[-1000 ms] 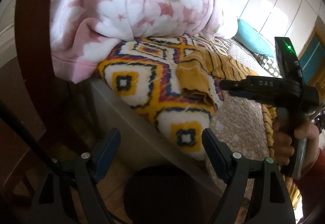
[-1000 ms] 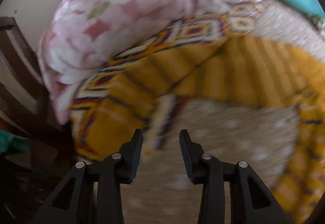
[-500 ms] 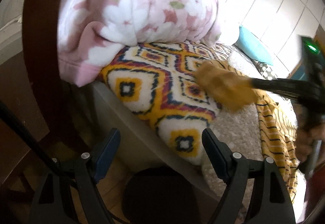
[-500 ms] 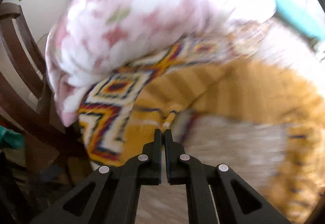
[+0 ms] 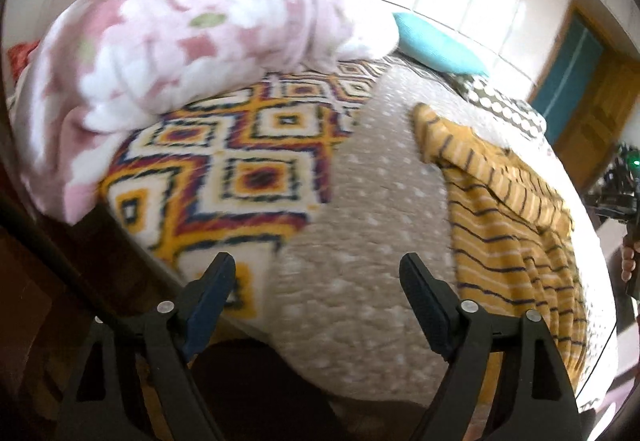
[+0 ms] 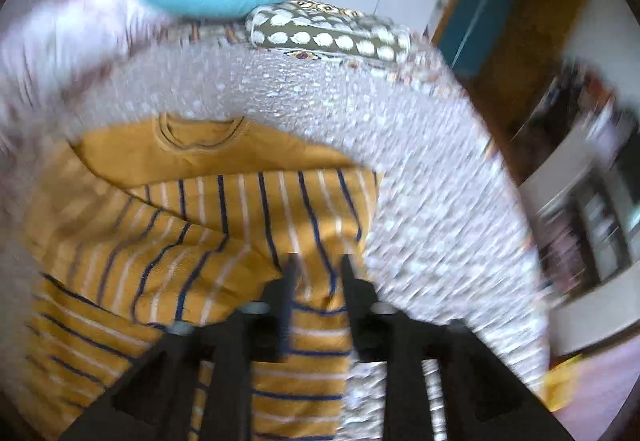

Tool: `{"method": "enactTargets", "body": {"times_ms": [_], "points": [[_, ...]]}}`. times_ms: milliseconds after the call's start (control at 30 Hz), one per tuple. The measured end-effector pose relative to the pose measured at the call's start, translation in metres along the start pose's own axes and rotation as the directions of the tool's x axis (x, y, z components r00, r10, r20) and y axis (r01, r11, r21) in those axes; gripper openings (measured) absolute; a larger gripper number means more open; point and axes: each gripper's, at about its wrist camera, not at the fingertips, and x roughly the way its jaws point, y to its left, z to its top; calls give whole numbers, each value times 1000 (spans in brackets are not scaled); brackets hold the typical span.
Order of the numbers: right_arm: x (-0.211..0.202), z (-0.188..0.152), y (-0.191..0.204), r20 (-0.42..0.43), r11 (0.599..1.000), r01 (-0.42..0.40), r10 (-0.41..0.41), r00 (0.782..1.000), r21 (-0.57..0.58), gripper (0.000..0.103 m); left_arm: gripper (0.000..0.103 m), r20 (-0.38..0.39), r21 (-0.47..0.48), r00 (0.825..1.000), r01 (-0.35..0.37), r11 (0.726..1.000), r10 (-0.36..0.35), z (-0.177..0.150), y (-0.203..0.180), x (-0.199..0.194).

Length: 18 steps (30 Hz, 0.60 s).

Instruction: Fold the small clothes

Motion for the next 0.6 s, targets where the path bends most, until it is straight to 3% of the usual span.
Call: {"method": "enactTargets", "body": {"times_ms": [33,200,300,433,467,500,600], "points": [[-1,-6,-11,14,998,-45,44,999,44,47,84,-8,13,1000,2,1000,-2,1,-8,3],[11,-33,-31,36,969,-207,204,978,131,47,84,-54,51,997,50,997,-48,3,-43,14],[32,-38,-28,27,952,-255,254,967,168,50,84,-71,82,995,74,994,-68,1,-65,19],[61,-42,-21,-3,944,-259,265,964,202,49,84,-85,142,994,83,986,-72,-3,-89,23],[66,-44,-14,-24,945,-266,276,961,188,25,84,-86,154,994,82,985,-69,-3,-92,23],[66,-44,-8,-37,949,-271,280,959,162,8,84,-86,164,994,79,983,-66,-3,-95,24],[54,-43,11,-16,980,-194,195,981,38,4,84,-88,181,994,72,981,-57,0,-99,31]]}}
